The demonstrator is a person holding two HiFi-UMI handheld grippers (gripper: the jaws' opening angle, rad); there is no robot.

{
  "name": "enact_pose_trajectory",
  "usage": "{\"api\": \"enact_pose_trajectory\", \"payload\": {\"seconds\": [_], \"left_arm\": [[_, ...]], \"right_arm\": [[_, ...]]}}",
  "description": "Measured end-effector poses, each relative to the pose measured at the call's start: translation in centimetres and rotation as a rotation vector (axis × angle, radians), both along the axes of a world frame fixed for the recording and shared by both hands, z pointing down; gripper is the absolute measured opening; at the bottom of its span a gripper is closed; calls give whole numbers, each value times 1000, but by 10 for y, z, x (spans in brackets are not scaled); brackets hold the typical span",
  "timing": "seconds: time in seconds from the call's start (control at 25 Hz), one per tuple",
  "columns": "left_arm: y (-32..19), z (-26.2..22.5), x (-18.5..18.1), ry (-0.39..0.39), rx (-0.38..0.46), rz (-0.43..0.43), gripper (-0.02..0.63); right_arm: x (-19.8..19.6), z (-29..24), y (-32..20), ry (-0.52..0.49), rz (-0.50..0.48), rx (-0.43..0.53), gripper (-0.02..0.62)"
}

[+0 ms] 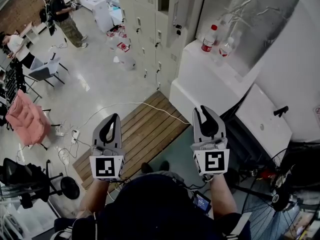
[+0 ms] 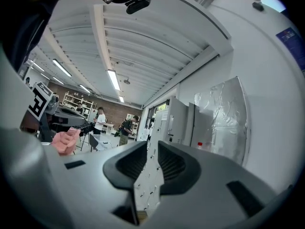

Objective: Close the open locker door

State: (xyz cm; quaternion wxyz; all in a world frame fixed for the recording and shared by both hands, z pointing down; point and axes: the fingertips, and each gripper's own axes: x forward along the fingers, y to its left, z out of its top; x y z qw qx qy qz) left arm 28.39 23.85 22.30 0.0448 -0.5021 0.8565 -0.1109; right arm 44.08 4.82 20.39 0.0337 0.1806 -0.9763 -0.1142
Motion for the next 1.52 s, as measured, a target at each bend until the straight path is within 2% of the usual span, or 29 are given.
{"api": "enact_pose_trajectory", "payload": {"seconds": [0.36, 0.48, 0.72, 0.96, 1.16, 1.52], "left_arm": [[4, 1, -1, -12, -20, 4, 3], [-1, -3, 0, 5, 8, 4, 3], [-4, -3, 0, 3, 4, 1, 3], [-9, -4, 0, -17, -12, 14, 3], [-21, -8, 1, -3, -1, 13, 2], [-40, -4, 0, 5, -18, -8, 3]], "right_arm": [[-8, -18, 8, -54, -98, 16, 251], [-13, -22, 10, -57, -157, 14, 331], [-22, -37, 8, -88, -196, 21, 415], [-29, -44, -2, -64, -225, 34, 420], [-36, -55, -15, -69, -243, 55, 420], [-48, -64, -48, -74, -270, 37, 419]]}}
